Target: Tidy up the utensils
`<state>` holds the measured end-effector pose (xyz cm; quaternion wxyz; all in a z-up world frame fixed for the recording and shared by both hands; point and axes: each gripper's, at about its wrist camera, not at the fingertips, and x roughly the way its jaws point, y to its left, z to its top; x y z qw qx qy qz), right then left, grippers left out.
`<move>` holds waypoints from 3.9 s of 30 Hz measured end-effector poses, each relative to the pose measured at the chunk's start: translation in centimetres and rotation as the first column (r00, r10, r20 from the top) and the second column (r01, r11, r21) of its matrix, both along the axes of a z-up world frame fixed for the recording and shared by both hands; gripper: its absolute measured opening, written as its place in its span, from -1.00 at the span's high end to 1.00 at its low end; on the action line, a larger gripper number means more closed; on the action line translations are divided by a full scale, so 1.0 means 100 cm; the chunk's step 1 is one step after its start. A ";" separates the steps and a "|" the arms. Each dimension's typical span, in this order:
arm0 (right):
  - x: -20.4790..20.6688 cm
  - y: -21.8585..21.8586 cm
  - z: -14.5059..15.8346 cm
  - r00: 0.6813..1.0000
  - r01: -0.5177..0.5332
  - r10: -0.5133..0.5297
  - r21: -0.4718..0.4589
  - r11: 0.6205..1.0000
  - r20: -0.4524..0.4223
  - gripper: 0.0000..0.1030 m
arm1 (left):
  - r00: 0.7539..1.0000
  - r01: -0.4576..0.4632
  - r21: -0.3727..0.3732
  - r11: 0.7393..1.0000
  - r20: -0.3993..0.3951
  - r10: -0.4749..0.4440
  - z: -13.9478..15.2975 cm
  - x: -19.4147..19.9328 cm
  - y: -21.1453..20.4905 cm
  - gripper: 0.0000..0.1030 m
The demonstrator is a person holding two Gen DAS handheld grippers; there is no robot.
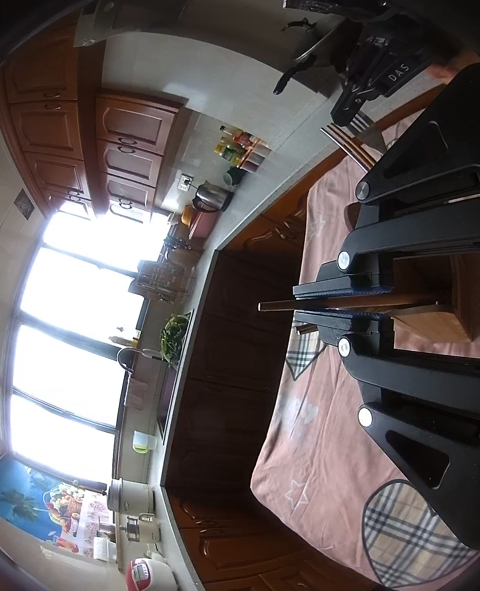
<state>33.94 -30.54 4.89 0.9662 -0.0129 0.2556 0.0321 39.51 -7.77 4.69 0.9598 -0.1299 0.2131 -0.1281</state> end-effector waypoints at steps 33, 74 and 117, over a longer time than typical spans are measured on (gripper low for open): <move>0.012 0.002 -0.020 0.999 -0.015 0.020 0.105 0.994 -0.042 0.94 | 0.997 0.042 0.029 0.999 -0.060 -0.040 -0.018 0.000 -0.007 0.87; -0.066 -0.029 -0.007 0.995 -0.005 -0.026 0.318 0.948 0.092 -0.83 | 0.996 -0.023 0.049 0.999 -0.085 0.027 -0.009 -0.074 0.028 -1.00; -0.313 0.011 0.035 0.965 -0.129 0.056 0.275 0.953 0.257 -1.00 | 0.996 -0.048 0.152 0.987 0.081 0.036 0.011 -0.340 0.070 -1.00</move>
